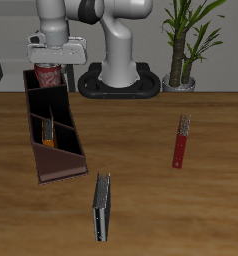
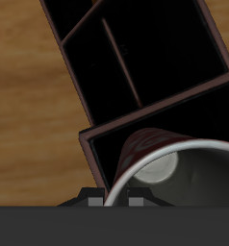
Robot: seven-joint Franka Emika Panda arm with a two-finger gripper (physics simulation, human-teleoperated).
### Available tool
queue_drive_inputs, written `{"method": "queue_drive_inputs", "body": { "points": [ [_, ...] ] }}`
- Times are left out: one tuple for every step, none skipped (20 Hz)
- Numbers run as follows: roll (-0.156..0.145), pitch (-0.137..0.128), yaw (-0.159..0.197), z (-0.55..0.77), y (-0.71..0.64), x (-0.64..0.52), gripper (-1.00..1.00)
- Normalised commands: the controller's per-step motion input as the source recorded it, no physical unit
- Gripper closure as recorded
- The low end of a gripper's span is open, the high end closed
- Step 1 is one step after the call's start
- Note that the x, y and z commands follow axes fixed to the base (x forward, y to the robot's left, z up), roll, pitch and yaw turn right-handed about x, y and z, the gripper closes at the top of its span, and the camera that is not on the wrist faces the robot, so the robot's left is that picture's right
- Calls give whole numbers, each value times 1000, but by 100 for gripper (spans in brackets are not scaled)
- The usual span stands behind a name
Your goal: Place the orange book into the right desk caddy's left compartment and place the red mug into the right desk caddy's right compartment
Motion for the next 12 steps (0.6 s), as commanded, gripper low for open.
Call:
{"method": "queue_drive_inputs", "body": {
  "points": [
    [4, 13, -40, -129, -8, 13, 100],
    [23, 28, -44, -132, -87, 28, 100],
    [-49, 7, -35, -117, 19, 51, 100],
    [0, 0, 0, 9, 101, -15, 100],
    [10, 45, -39, -354, -139, 3, 100],
    [-12, 20, -27, -100, 21, -25, 100],
    [-3, 19, -38, -163, -69, -8, 100],
    [7, 19, -18, -163, -40, -6, 100],
    [-18, 29, -39, -160, -60, 16, 100],
    [-7, 30, -28, -161, -43, -6, 100],
    [-20, -1, 13, -117, -27, -25, 100],
    [-61, 27, -23, -225, -183, 47, 100]
  ]
}}
